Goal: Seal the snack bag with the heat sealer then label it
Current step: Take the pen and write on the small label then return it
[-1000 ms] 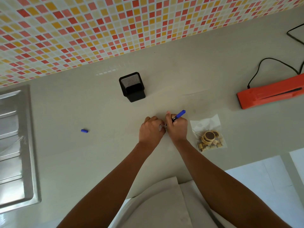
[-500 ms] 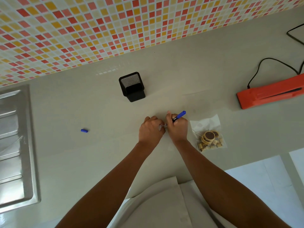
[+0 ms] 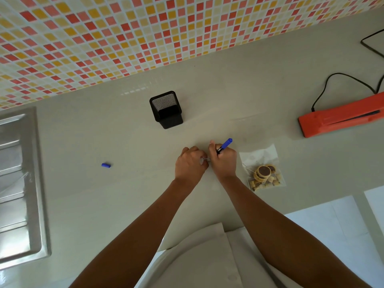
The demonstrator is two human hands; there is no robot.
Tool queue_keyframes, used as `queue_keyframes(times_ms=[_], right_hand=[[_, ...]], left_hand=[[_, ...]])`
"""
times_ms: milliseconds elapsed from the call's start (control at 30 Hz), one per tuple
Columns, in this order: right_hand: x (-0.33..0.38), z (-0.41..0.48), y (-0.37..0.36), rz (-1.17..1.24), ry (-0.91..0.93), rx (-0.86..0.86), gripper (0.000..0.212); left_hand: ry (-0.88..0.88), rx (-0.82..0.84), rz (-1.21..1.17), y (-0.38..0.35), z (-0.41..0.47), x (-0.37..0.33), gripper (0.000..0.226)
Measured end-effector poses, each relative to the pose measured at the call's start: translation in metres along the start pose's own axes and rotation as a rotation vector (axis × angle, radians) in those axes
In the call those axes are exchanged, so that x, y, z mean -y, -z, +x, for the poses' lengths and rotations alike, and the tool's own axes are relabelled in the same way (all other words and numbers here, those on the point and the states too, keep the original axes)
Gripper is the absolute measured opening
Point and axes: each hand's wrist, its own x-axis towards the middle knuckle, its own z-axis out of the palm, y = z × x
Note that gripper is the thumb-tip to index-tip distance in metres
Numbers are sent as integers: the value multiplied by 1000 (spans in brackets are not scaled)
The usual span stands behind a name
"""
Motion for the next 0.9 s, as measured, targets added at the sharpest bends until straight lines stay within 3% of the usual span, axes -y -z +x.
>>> queue_keyframes(times_ms=[900], right_hand=[[-4,-1,0,50,-78,40,50]], left_hand=[[22,-3,-5,-2,1,1,6]])
